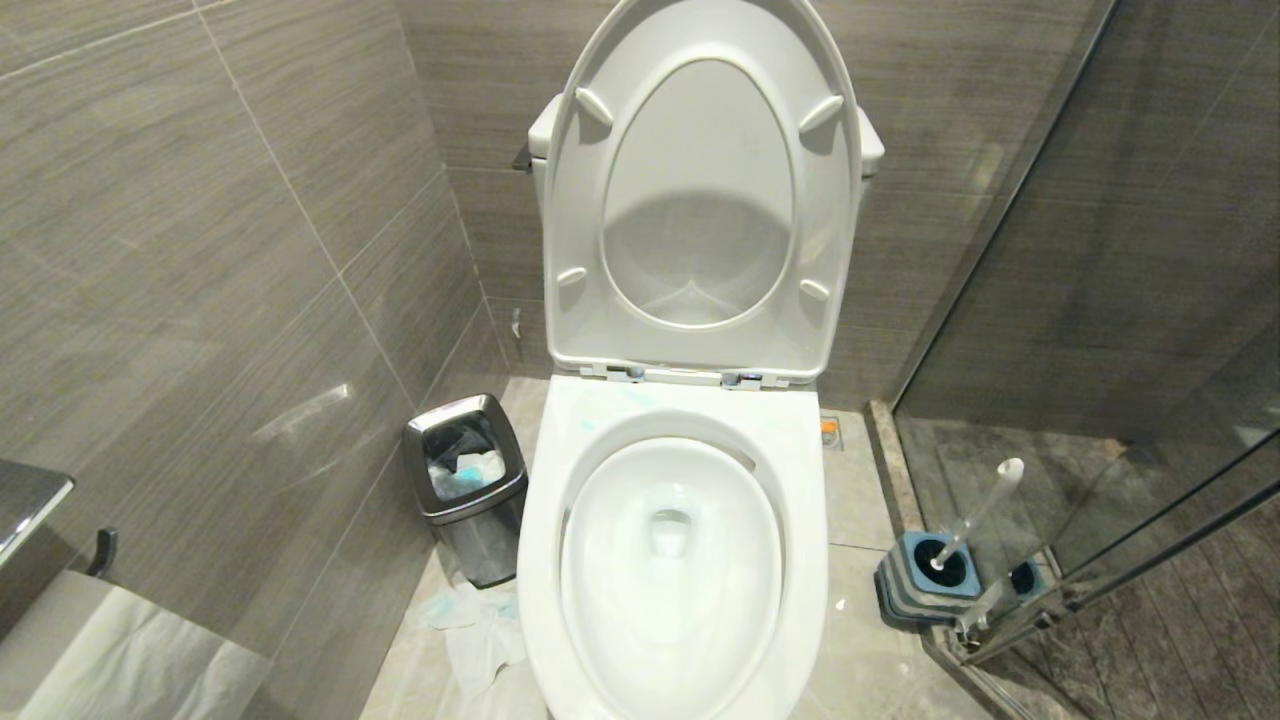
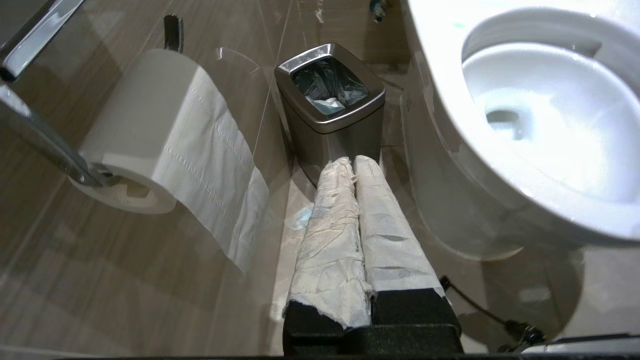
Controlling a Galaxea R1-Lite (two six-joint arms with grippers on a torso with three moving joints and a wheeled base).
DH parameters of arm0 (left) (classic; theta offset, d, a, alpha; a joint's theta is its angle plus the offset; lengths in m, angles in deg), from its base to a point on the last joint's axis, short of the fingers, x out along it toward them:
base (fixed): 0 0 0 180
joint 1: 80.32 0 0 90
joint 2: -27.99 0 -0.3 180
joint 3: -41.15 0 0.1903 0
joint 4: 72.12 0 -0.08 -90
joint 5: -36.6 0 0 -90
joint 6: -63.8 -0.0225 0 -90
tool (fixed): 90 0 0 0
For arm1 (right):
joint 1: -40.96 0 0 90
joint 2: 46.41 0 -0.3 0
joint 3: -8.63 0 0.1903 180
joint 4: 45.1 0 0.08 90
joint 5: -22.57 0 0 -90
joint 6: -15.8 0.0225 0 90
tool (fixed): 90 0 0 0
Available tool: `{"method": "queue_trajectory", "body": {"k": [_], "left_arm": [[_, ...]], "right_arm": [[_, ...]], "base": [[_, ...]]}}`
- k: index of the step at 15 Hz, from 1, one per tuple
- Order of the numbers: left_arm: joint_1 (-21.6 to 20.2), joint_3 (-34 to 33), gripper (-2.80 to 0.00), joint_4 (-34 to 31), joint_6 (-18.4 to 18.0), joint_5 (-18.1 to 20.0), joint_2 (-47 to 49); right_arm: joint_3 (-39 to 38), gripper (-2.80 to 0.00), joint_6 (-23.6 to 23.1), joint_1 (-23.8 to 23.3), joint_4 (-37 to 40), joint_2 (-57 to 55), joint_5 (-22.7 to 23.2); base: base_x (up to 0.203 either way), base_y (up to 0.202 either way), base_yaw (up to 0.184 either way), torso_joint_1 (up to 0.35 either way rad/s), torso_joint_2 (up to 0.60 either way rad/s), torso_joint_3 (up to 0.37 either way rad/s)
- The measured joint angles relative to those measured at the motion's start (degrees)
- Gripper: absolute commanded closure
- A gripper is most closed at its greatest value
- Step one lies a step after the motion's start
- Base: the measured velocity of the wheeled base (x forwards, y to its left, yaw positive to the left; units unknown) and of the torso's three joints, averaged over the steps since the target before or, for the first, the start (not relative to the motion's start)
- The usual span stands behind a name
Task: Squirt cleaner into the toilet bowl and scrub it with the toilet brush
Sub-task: Pour in the cleaning agent
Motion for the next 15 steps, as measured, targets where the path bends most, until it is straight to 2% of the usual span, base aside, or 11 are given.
{"method": "queue_trajectory", "body": {"k": [2, 9, 15], "left_arm": [[0.0, 0.0, 0.0, -0.2, -2.6, 0.9, 0.0], [0.0, 0.0, 0.0, -0.2, -2.6, 1.0, 0.0], [0.0, 0.0, 0.0, -0.3, -4.0, 1.1, 0.0]], "right_arm": [[0.0, 0.0, 0.0, 0.0, 0.0, 0.0, 0.0], [0.0, 0.0, 0.0, 0.0, 0.0, 0.0, 0.0], [0.0, 0.0, 0.0, 0.0, 0.0, 0.0, 0.0]], "base": [[0.0, 0.0, 0.0, 0.0, 0.0, 0.0], [0.0, 0.0, 0.0, 0.0, 0.0, 0.0], [0.0, 0.0, 0.0, 0.0, 0.0, 0.0]]}}
